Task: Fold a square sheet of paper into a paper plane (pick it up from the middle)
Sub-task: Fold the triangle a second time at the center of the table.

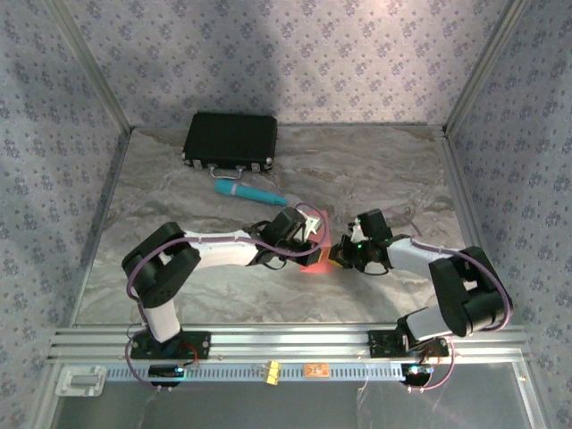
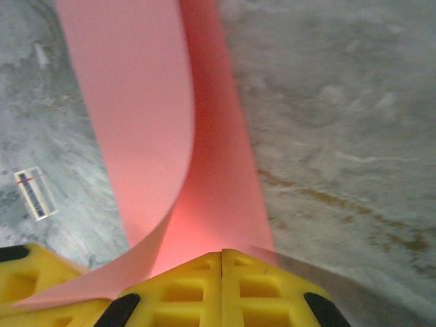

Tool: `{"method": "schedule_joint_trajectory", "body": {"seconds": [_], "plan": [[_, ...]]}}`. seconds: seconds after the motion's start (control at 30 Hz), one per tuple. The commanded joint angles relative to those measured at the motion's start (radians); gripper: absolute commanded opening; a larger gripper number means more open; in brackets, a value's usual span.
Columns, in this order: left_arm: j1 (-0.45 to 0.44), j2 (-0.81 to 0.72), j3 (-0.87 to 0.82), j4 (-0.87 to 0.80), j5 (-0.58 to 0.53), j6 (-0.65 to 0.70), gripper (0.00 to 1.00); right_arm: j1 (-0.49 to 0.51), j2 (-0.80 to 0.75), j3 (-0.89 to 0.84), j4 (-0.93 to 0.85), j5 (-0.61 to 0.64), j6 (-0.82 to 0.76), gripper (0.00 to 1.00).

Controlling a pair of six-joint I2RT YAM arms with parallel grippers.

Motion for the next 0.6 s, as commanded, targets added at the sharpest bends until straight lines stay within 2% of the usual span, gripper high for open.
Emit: {"method": "schedule_joint_trajectory", "body": {"seconds": [0.0, 0.17, 0.57], "plan": [[0.004, 0.021, 0.000, 0.031, 0.015, -0.029, 0.00, 0.000, 0.030, 0.013, -0.086, 0.066, -0.043, 0.01], [0.004, 0.040, -0.008, 0.058, 0.013, -0.068, 0.00, -0.017, 0.031, 0.026, -0.146, 0.114, -0.096, 0.01], [0.004, 0.058, -0.037, 0.119, -0.012, -0.150, 0.01, -0.036, 0.003, 0.059, -0.125, 0.066, -0.106, 0.04]]}}
